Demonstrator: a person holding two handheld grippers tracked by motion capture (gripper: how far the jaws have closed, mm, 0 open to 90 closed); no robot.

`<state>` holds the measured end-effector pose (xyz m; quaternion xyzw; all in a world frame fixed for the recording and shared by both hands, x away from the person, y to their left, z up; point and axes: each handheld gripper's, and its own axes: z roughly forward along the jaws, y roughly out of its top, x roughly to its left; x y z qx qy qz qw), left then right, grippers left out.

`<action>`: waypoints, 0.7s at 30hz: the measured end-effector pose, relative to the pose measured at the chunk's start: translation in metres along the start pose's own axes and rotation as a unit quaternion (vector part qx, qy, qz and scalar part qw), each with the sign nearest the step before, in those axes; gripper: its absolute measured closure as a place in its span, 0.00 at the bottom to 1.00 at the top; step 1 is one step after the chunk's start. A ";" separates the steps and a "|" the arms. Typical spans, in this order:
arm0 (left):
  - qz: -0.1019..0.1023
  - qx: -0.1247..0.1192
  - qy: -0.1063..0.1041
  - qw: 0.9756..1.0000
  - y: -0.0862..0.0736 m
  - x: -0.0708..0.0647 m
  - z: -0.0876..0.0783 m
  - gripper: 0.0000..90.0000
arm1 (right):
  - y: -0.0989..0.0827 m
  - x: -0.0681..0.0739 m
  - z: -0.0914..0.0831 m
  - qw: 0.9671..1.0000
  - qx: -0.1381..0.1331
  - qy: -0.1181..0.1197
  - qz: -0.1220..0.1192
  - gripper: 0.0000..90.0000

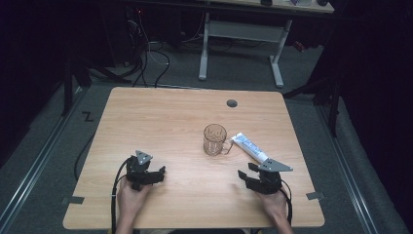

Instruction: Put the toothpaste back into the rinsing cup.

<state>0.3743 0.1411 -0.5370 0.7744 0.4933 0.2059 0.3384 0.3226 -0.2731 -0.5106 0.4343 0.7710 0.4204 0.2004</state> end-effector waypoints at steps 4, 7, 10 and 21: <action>0.000 0.000 0.000 1.000 0.000 0.000 0.000 0.16 | 0.000 -0.002 -0.003 1.000 -0.003 0.000 0.007 0.48; 0.000 0.000 0.000 1.000 0.000 0.000 0.000 0.16 | 0.000 -0.002 -0.005 1.000 -0.004 0.005 0.013 0.46; 0.000 0.000 0.000 1.000 0.000 0.000 0.000 0.16 | 0.000 -0.003 -0.007 1.000 -0.011 0.015 0.021 0.45; 0.000 0.000 0.000 1.000 0.000 0.000 0.000 0.16 | -0.003 -0.017 -0.015 0.998 0.000 0.002 0.058 0.44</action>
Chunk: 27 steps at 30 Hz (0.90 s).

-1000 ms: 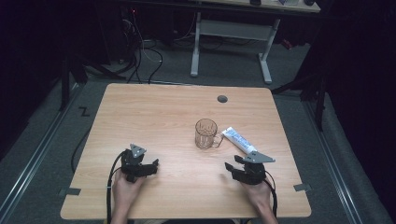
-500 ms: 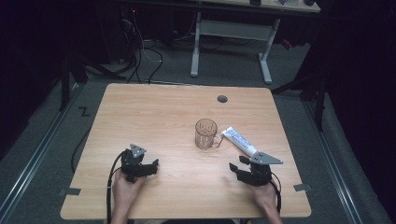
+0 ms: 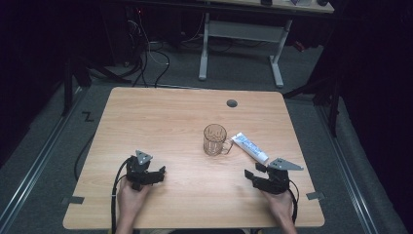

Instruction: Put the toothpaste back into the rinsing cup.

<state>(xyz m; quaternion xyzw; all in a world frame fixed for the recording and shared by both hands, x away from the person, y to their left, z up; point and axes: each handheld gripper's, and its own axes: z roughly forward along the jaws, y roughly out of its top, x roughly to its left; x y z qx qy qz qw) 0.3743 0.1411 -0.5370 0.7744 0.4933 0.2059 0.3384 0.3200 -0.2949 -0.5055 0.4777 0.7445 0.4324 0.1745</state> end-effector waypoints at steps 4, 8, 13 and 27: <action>0.000 0.000 0.000 1.000 0.000 0.000 0.000 0.16 | 0.000 -0.005 -0.004 1.000 0.001 -0.001 0.003 0.43; 0.000 0.000 0.000 1.000 0.000 0.000 0.000 0.16 | -0.001 -0.010 -0.005 1.000 0.006 -0.003 0.008 0.42; 0.000 0.000 0.000 1.000 0.000 0.000 0.000 0.16 | 0.000 -0.016 -0.010 1.000 0.001 -0.012 0.012 0.42; 0.000 -0.001 0.000 1.000 0.000 0.000 0.000 0.16 | 0.015 -0.031 -0.018 1.000 -0.006 -0.026 -0.009 0.39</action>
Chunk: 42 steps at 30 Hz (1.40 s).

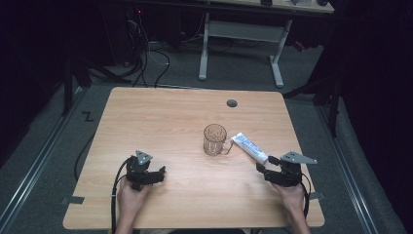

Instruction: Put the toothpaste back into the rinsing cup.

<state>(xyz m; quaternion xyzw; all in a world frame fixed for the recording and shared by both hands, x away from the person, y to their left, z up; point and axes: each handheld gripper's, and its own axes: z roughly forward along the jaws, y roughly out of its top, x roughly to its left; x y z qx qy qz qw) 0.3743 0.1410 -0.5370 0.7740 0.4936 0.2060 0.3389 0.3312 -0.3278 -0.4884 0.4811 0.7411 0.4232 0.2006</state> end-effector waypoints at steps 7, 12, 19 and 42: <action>0.000 0.000 0.000 1.000 0.000 0.000 0.000 0.16 | 0.007 -0.009 0.001 1.000 0.001 -0.004 0.001 0.41; 0.000 0.000 0.000 1.000 0.000 0.000 0.000 0.16 | 0.007 -0.014 0.001 1.000 -0.001 -0.007 0.012 0.42; 0.000 0.000 0.000 1.000 0.000 0.000 0.000 0.16 | 0.013 -0.017 0.011 1.000 0.004 -0.009 0.013 0.42; 0.000 0.000 0.001 1.000 0.000 0.000 0.000 0.16 | 0.053 -0.016 0.054 0.998 0.050 -0.013 -0.031 0.45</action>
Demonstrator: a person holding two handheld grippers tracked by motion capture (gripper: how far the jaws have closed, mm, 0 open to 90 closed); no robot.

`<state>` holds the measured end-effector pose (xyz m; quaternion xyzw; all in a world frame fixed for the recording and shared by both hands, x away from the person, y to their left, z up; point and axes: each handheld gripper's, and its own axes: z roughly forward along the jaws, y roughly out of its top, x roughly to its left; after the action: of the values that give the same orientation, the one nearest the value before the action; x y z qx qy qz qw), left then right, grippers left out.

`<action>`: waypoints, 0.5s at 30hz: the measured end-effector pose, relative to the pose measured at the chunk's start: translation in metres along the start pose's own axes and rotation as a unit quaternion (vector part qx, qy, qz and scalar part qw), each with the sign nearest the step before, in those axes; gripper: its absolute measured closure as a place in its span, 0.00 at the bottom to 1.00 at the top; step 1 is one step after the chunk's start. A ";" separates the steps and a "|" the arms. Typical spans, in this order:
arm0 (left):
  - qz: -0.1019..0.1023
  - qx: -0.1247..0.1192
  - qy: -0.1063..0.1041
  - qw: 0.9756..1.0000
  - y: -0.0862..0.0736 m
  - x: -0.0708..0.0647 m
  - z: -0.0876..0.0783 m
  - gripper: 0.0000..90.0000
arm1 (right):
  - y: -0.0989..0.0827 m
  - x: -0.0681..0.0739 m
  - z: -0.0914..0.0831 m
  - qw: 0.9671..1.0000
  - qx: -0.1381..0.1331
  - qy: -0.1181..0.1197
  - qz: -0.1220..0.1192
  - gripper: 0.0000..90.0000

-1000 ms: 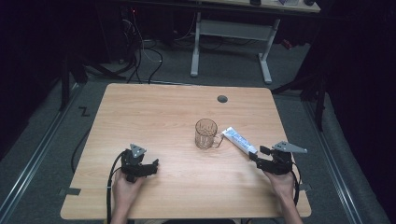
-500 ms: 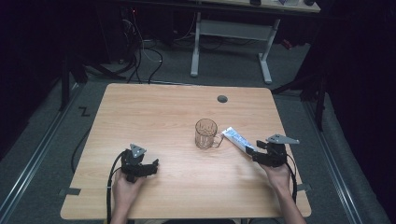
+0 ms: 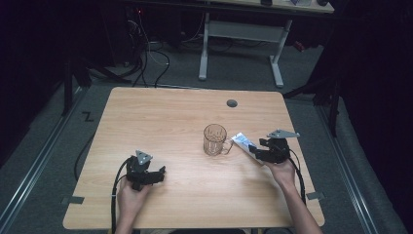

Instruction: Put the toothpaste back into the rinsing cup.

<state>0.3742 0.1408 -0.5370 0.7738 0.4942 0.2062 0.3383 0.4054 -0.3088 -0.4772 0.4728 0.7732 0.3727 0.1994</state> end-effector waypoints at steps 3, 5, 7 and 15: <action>0.000 0.000 0.000 1.000 0.000 0.000 0.000 0.16 | 0.003 -0.002 0.005 1.000 0.004 0.002 0.005 0.45; 0.000 0.000 0.000 1.000 0.000 0.000 0.000 0.16 | 0.005 -0.003 0.009 1.000 0.006 0.002 0.003 0.46; 0.000 0.000 0.000 1.000 0.000 0.000 0.000 0.16 | 0.006 -0.005 0.012 1.000 0.010 0.004 0.009 0.46; 0.000 0.000 0.000 1.000 0.000 0.000 0.000 0.16 | 0.022 -0.005 0.027 0.999 0.041 -0.002 -0.010 0.46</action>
<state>0.3742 0.1407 -0.5369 0.7737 0.4946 0.2063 0.3381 0.4384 -0.2962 -0.4776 0.4738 0.7921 0.3375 0.1848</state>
